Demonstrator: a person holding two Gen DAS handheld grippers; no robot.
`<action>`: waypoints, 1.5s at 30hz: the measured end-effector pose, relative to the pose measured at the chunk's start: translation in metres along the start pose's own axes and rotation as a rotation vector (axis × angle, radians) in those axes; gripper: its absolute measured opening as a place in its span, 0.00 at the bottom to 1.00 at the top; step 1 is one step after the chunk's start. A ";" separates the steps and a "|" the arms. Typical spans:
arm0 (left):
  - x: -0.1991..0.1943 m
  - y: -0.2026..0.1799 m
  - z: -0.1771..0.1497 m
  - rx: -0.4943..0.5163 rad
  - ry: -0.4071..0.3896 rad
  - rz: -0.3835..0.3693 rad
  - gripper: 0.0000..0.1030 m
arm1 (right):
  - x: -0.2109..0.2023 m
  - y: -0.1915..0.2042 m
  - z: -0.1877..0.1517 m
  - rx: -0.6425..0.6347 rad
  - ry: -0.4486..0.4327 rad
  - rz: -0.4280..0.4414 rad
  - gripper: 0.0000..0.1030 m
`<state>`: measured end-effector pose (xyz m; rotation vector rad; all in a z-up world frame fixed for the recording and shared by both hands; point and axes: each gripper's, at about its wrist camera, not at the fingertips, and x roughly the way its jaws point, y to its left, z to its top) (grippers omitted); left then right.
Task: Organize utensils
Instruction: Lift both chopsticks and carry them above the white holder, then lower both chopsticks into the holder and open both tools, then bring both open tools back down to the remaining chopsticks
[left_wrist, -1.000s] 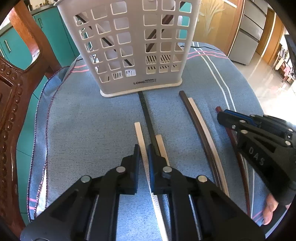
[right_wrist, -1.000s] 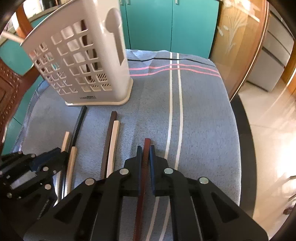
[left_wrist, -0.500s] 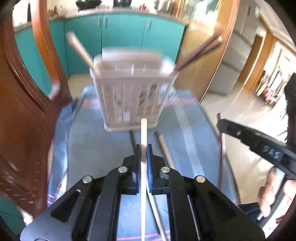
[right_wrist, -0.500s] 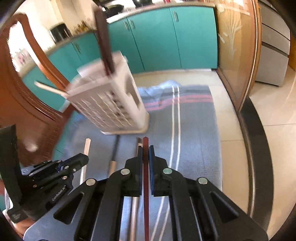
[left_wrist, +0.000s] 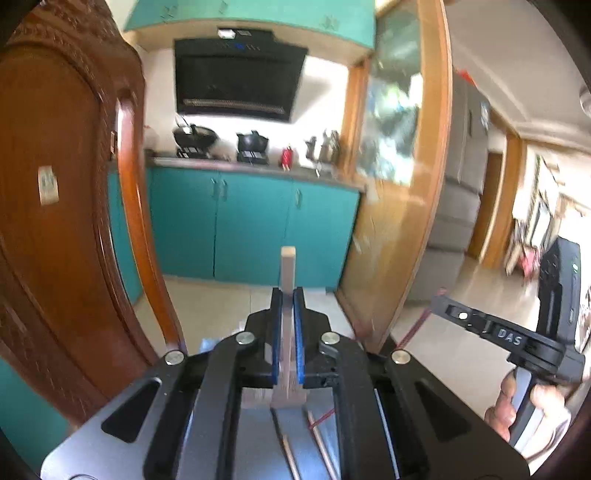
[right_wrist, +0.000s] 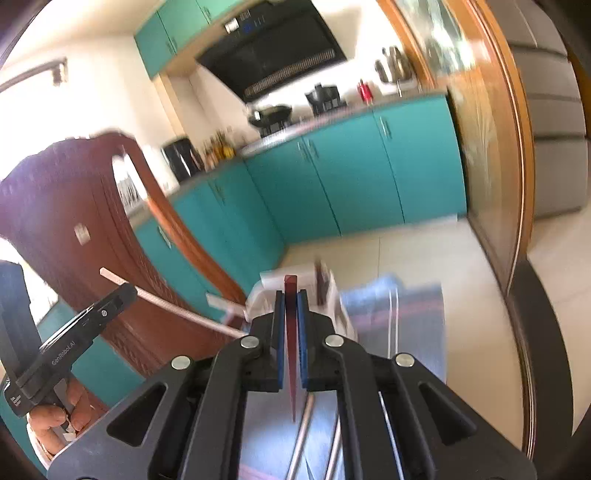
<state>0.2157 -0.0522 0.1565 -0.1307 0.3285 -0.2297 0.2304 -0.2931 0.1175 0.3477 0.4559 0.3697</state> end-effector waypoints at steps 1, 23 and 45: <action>0.004 0.004 0.008 -0.020 -0.022 0.011 0.07 | 0.000 0.004 0.010 0.002 -0.030 0.001 0.07; 0.087 0.030 0.025 -0.116 -0.142 0.131 0.07 | 0.101 0.014 0.043 -0.078 -0.241 -0.185 0.07; 0.106 0.044 -0.045 -0.173 0.033 0.184 0.07 | 0.061 -0.014 -0.013 -0.068 -0.241 -0.240 0.40</action>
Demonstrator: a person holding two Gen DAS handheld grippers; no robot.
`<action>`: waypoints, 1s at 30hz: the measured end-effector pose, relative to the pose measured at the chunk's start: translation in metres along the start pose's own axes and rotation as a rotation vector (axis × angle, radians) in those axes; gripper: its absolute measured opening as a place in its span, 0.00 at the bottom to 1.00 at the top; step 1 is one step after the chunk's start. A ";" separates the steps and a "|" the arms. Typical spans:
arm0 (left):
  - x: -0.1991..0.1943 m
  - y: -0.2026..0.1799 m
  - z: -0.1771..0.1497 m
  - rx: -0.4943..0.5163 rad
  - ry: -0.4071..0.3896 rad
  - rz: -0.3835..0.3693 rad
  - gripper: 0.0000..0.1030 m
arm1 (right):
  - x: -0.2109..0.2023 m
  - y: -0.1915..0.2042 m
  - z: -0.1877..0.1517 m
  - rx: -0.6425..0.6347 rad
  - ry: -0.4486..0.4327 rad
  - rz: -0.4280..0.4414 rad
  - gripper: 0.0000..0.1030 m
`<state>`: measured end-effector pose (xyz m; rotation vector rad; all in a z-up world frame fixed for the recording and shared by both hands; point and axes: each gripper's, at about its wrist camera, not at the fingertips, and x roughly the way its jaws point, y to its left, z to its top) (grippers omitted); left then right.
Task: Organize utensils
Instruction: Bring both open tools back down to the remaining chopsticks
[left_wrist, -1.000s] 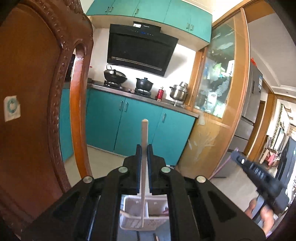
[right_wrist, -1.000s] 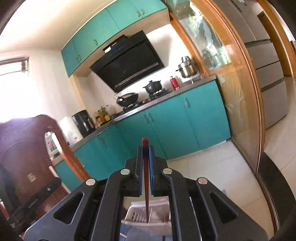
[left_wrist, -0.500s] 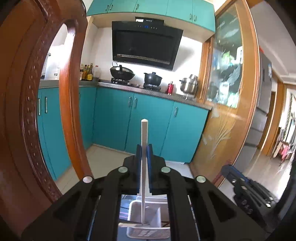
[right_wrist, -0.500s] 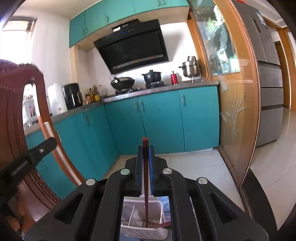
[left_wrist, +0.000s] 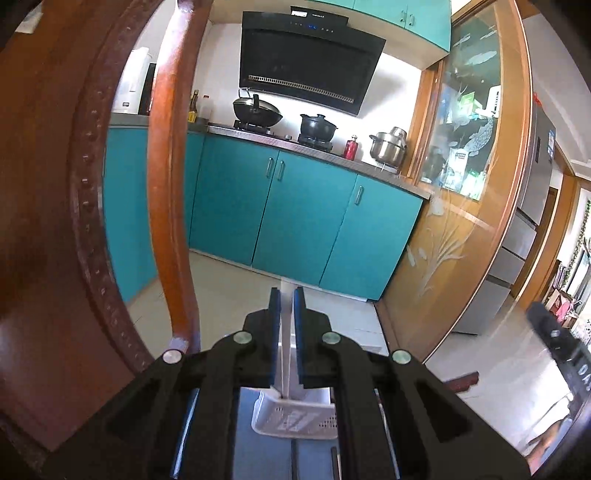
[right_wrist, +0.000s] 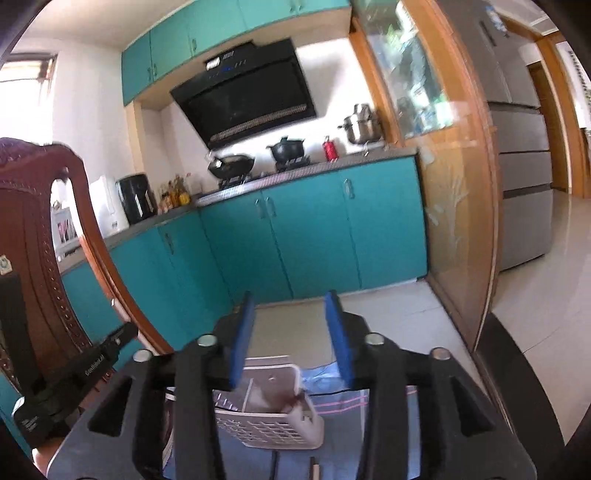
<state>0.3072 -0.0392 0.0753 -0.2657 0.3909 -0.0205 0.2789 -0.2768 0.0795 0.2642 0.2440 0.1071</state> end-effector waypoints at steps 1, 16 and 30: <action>-0.006 0.001 -0.001 0.001 -0.004 -0.008 0.07 | -0.011 -0.005 -0.001 0.003 -0.032 -0.012 0.40; -0.030 -0.005 -0.106 0.123 0.218 0.033 0.15 | 0.057 -0.103 -0.123 0.207 0.596 -0.138 0.47; 0.023 0.036 -0.162 -0.047 0.545 0.173 0.63 | 0.104 -0.018 -0.211 -0.130 0.864 -0.001 0.47</action>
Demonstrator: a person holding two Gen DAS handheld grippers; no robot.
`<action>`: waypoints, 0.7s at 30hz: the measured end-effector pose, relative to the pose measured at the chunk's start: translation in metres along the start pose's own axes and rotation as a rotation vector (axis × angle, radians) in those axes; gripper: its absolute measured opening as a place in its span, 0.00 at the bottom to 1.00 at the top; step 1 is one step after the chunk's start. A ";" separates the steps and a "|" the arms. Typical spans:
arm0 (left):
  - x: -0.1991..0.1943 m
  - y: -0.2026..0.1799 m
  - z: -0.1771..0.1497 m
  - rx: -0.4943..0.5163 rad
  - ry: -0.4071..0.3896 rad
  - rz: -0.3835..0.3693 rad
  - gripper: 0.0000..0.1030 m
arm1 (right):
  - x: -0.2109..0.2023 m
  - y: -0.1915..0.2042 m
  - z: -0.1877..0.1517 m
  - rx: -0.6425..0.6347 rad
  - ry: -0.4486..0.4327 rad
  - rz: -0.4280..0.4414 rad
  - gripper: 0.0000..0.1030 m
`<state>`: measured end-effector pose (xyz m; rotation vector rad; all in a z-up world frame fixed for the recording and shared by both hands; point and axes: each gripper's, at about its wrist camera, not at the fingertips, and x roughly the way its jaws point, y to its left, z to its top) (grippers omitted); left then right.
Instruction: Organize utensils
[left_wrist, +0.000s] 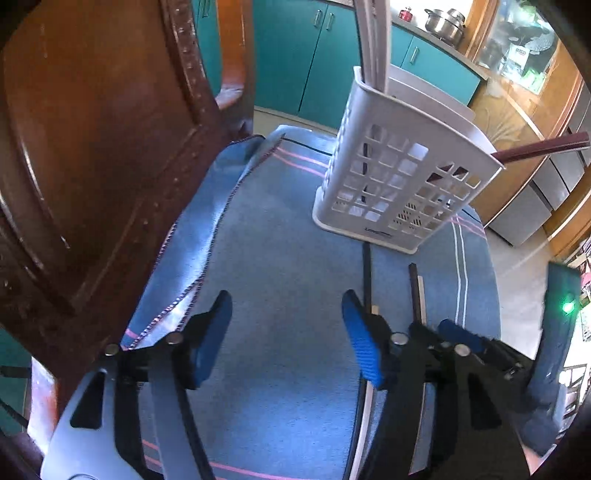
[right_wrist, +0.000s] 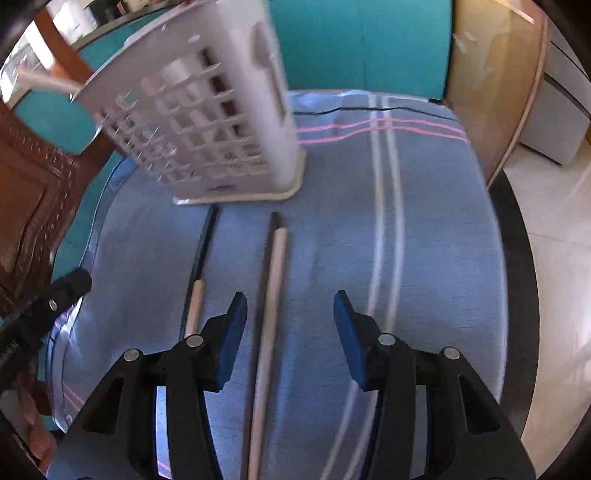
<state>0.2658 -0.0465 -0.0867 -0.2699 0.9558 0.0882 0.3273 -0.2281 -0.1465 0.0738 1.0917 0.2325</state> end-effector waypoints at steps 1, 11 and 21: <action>-0.001 0.001 0.000 0.000 0.001 0.000 0.63 | 0.003 0.004 -0.001 -0.015 0.008 -0.003 0.47; 0.000 0.003 0.000 0.013 0.020 -0.013 0.64 | 0.009 0.009 -0.007 0.003 0.007 -0.017 0.13; 0.007 -0.013 -0.007 0.076 0.047 -0.019 0.66 | -0.029 -0.016 0.005 0.084 -0.081 0.062 0.12</action>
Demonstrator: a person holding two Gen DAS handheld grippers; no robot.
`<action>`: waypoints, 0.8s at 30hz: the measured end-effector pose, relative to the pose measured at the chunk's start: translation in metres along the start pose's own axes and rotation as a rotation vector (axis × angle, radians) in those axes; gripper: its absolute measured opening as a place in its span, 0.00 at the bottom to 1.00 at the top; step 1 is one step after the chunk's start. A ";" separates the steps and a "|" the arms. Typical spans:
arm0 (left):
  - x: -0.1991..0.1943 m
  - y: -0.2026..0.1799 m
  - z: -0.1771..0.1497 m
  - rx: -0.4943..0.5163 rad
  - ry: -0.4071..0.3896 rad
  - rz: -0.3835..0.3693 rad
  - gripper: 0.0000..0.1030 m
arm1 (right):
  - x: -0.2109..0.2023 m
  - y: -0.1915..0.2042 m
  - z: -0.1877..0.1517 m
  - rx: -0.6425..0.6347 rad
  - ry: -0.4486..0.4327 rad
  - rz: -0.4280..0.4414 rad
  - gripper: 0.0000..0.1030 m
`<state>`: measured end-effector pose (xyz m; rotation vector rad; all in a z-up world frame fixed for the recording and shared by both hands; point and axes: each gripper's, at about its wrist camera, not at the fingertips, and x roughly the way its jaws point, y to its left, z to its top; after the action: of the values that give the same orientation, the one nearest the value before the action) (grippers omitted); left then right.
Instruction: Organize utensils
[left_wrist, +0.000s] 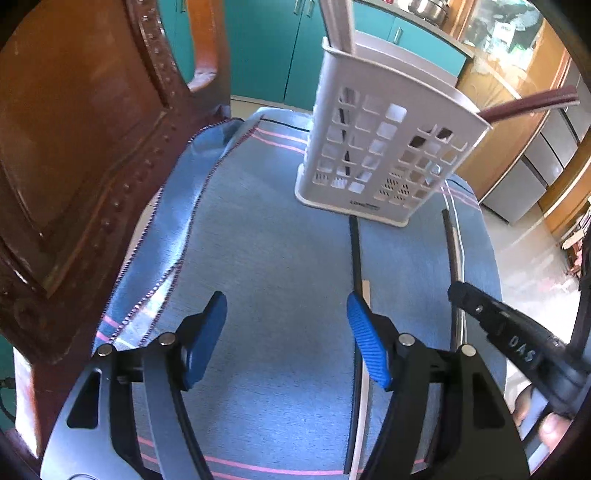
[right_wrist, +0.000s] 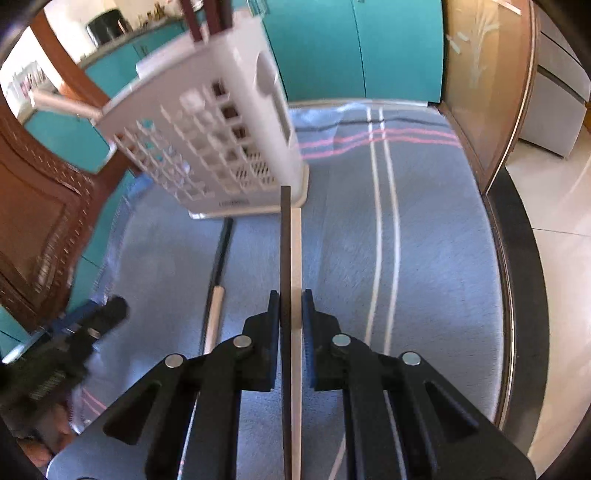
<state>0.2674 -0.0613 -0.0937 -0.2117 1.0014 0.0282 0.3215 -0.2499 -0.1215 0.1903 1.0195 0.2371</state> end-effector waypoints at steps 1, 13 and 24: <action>0.001 -0.002 -0.001 0.005 0.003 0.000 0.66 | -0.002 -0.003 0.001 0.005 -0.002 0.009 0.12; 0.015 -0.011 -0.004 0.032 0.036 0.007 0.68 | -0.012 -0.015 -0.007 0.015 0.008 0.006 0.12; 0.036 -0.022 -0.014 0.104 0.108 -0.006 0.70 | 0.017 -0.004 -0.016 -0.078 0.081 -0.099 0.15</action>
<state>0.2775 -0.0884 -0.1272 -0.1222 1.1071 -0.0415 0.3169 -0.2487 -0.1442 0.0598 1.0956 0.1948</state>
